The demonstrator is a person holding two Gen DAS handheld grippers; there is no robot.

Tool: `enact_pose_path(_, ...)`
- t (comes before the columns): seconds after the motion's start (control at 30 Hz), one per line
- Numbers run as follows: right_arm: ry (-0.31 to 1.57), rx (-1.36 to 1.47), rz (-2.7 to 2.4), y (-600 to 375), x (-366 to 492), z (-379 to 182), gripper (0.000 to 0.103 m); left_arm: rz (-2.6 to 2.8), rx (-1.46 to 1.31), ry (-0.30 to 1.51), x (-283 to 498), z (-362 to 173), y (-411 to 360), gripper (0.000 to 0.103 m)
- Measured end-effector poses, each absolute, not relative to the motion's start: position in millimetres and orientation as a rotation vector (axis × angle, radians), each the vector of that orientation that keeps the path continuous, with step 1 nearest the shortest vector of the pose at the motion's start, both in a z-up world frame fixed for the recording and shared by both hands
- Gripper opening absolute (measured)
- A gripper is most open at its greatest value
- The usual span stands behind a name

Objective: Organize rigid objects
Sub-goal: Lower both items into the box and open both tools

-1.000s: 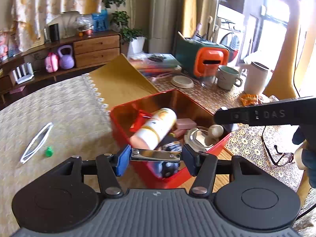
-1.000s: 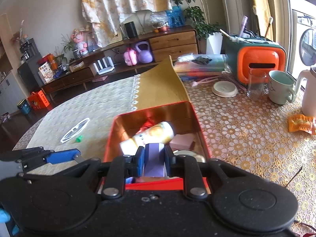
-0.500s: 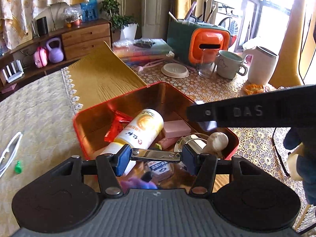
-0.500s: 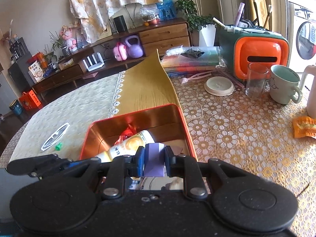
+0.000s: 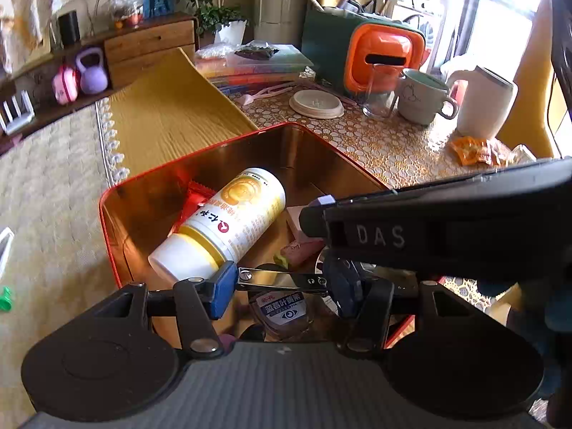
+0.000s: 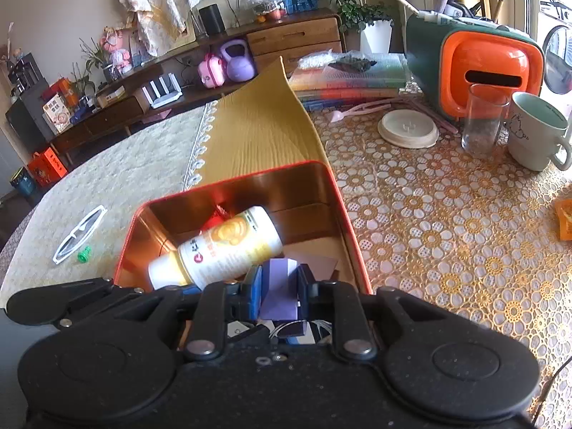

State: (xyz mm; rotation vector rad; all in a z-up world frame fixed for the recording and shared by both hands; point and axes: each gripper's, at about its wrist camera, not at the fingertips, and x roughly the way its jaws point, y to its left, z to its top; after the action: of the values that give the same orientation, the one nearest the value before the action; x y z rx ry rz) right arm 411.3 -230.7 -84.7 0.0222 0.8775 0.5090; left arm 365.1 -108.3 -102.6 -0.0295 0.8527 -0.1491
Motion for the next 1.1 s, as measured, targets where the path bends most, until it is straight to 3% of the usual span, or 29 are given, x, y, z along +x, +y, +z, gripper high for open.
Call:
enact_pose_path(0.17,0.887,0.014,0.506,-228,414,-89,0.020,-0.156,-0.066,0.864,368,-104,-104,0.057)
enact_pose_path(0.5,0.892,0.023,0.498,-227,412,-88,0.029,-0.182,-0.088,0.875,368,-103,-104,0.057)
enact_pose_path(0.63,0.881,0.022,0.496,-228,407,-83,0.032,-0.191,-0.093,0.850,361,-98,-104,0.067)
enact_pose_path(1.1,0.821,0.033,0.501,-237,378,-47,0.042,-0.218,-0.100,0.786,326,-65,-92,0.067)
